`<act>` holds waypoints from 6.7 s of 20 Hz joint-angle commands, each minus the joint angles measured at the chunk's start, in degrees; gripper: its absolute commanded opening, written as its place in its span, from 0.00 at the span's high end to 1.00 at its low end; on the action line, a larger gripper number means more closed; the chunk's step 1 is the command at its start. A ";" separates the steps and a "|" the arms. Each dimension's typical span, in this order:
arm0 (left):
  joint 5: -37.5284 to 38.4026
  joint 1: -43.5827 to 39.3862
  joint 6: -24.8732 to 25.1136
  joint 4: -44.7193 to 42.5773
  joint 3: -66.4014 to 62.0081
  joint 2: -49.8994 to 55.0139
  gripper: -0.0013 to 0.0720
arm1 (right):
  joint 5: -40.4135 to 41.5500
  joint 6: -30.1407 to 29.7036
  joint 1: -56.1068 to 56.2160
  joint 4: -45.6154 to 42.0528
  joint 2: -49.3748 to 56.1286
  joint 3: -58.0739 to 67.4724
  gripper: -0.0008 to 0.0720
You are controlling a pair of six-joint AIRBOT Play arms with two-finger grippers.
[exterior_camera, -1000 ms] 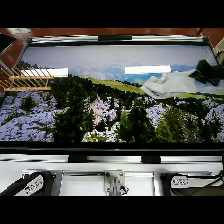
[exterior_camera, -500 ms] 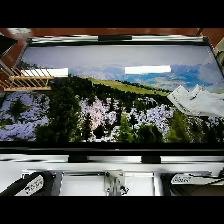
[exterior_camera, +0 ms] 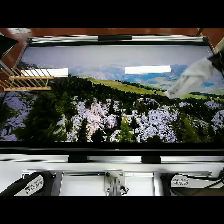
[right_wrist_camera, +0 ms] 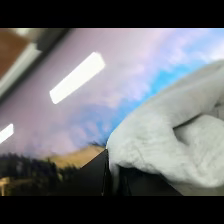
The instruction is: Fold the shirts.
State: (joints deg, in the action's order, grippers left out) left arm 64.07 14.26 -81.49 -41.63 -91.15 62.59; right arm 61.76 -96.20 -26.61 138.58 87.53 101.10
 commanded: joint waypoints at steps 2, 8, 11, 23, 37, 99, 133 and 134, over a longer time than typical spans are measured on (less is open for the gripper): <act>1.40 -0.02 0.00 0.00 0.02 0.04 0.94 | -28.35 -11.06 13.03 3.93 -0.17 5.33 0.89; 3.17 -0.02 -0.02 0.02 0.02 0.04 0.94 | -42.34 -15.34 12.72 -4.04 5.07 5.62 0.89; 5.68 -0.02 -0.02 0.02 0.02 0.02 0.94 | -35.82 -15.32 8.85 -9.27 9.97 5.62 0.89; 7.43 -0.02 0.00 0.00 0.02 0.07 0.94 | -54.80 -19.91 8.15 -14.64 11.76 6.10 0.89; 6.82 -0.02 2.84 0.00 0.02 0.09 0.94 | 0.22 -14.58 9.86 -46.18 9.90 6.03 0.89; -7.72 4.63 6.01 0.00 -0.28 -2.34 0.94 | 34.69 -6.51 31.15 -24.13 11.76 12.70 0.89; -6.23 4.61 5.84 0.00 -0.28 -2.21 0.94 | -24.50 -2.64 17.09 -36.24 20.37 12.70 0.89; -5.84 4.61 5.84 0.00 -0.26 -2.21 0.94 | -25.62 2.10 14.91 -34.84 21.29 12.70 0.89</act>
State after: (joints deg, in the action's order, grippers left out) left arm 57.69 18.87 -75.68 -41.60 -91.42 60.36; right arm 45.54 -108.77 -6.17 102.74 106.43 113.75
